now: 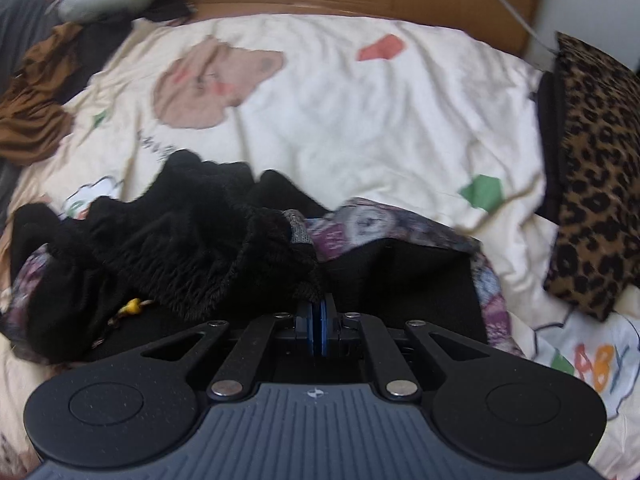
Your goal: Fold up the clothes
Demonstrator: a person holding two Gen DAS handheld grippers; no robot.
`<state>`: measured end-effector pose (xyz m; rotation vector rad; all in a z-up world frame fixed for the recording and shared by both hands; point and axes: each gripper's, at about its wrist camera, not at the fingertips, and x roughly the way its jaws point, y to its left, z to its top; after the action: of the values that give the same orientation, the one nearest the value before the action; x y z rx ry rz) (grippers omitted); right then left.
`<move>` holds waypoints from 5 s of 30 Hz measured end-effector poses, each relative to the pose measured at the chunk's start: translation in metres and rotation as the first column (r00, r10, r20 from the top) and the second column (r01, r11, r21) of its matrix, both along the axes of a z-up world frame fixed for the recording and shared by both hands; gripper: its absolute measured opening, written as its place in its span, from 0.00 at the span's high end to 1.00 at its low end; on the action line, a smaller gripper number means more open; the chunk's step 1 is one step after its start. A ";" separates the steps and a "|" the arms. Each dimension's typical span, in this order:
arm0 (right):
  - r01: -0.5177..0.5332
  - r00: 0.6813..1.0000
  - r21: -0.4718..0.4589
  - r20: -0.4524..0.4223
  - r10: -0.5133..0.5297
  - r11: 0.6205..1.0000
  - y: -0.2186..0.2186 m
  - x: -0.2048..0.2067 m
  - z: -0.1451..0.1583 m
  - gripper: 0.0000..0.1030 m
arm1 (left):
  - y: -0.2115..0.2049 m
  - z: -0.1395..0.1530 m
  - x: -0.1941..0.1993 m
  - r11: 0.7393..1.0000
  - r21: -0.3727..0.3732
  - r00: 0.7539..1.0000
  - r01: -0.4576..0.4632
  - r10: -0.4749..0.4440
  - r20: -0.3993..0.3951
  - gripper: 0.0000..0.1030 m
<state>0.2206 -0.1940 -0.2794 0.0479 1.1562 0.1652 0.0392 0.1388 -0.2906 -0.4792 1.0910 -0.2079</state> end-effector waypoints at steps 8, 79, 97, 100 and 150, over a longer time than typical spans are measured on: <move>0.040 0.999 -0.014 -0.007 -0.040 0.999 -0.006 0.002 -0.009 0.99 | 0.000 0.007 0.036 1.000 0.005 0.998 0.001 -0.001 0.060 0.66; -0.128 0.990 0.187 -0.043 0.138 0.974 0.047 -0.015 0.005 0.86 | 0.021 -0.027 0.039 1.000 -0.031 1.000 -0.001 0.001 -0.003 0.92; -0.004 0.996 0.205 0.093 -0.015 0.979 -0.027 0.024 0.026 0.76 | 0.007 -0.017 0.046 0.997 0.074 1.000 -0.002 0.004 -0.028 0.92; -0.054 0.992 0.192 0.124 0.031 0.980 -0.025 0.035 0.015 0.76 | 0.006 -0.015 0.043 0.997 0.077 1.000 -0.004 0.006 -0.023 0.92; -0.725 0.684 -0.116 -0.012 0.729 0.679 0.069 0.041 0.011 1.00 | 0.023 0.007 0.036 0.999 0.031 0.993 -0.030 0.027 0.111 0.95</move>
<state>0.2611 -0.1247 -0.2687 -0.5339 1.0922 0.8156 0.0751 0.1615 -0.2835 -0.4488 0.9770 -0.1892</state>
